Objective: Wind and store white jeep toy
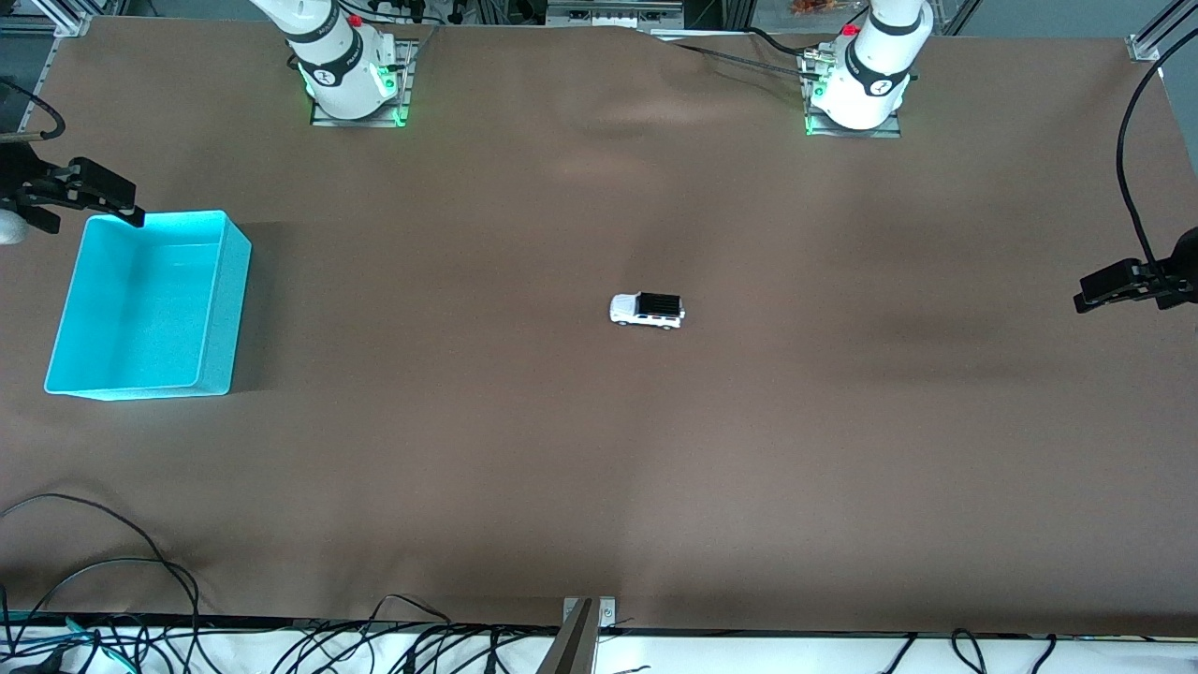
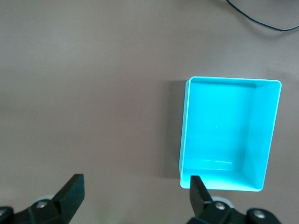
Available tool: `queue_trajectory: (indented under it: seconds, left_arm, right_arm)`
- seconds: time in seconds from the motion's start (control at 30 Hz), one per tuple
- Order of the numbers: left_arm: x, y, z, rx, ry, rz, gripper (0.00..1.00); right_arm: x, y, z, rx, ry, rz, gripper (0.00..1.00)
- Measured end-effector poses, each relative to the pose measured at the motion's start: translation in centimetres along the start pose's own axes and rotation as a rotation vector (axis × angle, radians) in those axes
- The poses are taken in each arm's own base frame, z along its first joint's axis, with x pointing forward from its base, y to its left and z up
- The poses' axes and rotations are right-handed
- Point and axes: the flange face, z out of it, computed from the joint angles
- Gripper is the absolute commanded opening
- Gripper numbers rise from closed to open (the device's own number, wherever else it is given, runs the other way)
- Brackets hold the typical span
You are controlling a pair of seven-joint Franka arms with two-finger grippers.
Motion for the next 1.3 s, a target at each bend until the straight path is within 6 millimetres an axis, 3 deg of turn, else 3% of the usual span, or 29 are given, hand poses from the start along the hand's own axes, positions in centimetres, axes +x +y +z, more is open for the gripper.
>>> queue_trajectory:
  seconds: [1.3]
  left_arm:
    - [-0.24, 0.10, 0.37, -0.001, -0.022, 0.001, 1.00]
  right_arm:
    - [0.00, 0.00, 0.00, 0.000, 0.000, 0.000, 1.00]
